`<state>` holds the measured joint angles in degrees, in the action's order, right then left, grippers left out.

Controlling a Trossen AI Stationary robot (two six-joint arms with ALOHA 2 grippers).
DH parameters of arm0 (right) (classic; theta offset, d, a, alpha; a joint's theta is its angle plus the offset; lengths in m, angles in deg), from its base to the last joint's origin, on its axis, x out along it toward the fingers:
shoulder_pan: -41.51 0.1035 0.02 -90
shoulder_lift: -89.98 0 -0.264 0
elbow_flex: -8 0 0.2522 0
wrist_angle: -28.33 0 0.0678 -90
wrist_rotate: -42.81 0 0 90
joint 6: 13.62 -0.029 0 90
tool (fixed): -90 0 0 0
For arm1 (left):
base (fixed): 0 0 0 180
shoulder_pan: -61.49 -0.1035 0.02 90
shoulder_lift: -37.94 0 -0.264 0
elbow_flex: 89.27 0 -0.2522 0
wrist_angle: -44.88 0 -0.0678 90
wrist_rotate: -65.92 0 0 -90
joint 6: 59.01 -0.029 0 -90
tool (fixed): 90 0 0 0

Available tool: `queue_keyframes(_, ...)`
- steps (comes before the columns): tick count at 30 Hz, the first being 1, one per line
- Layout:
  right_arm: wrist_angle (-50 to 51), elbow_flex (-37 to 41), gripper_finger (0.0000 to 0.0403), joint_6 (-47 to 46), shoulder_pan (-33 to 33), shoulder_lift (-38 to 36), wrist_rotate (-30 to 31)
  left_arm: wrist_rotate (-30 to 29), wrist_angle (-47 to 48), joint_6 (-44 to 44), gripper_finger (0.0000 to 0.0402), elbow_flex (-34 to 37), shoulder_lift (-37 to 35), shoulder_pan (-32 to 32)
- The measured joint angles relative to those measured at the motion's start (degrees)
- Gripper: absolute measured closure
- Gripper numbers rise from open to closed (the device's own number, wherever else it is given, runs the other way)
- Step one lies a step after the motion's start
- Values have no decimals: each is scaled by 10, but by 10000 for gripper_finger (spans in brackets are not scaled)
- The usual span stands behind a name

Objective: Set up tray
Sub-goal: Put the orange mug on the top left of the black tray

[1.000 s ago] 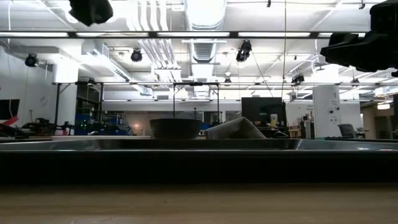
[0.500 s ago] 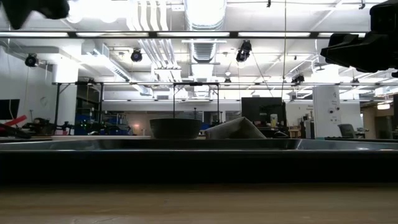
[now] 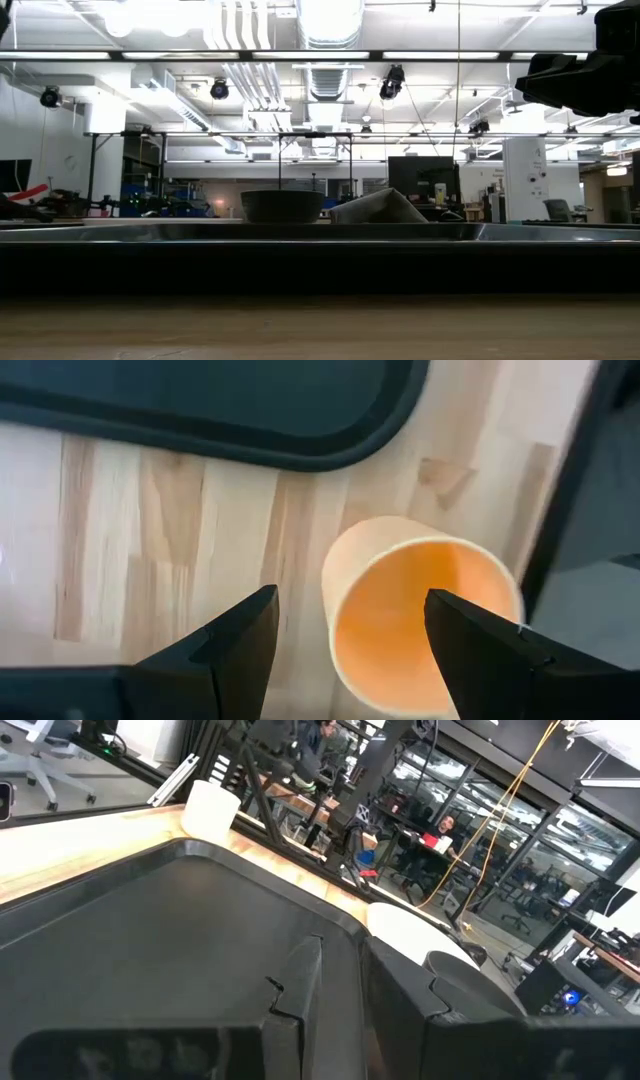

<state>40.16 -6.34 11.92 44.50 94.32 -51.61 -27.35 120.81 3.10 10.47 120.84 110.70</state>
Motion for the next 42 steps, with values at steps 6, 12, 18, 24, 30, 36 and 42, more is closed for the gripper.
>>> queue_keyframes(6,0,0,335,0,0,0,0,0,2,3,171,0,50,0)
queue_keyframes(12,0,0,335,0,0,0,0,30,2,2,171,0,68,0)
queue_keyframes(18,0,0,335,0,0,0,0,32,2,3,171,1,68,0)
queue_keyframes(24,0,0,335,0,0,0,0,33,2,-10,188,7,68,0)
queue_keyframes(30,0,0,335,0,0,0,0,48,-1,-20,270,24,68,-1)
queue_keyframes(36,0,0,335,0,0,0,0,83,0,-47,383,32,68,-1)
queue_keyframes(42,0,0,335,0,0,0,0,86,2,-61,399,22,67,-1)
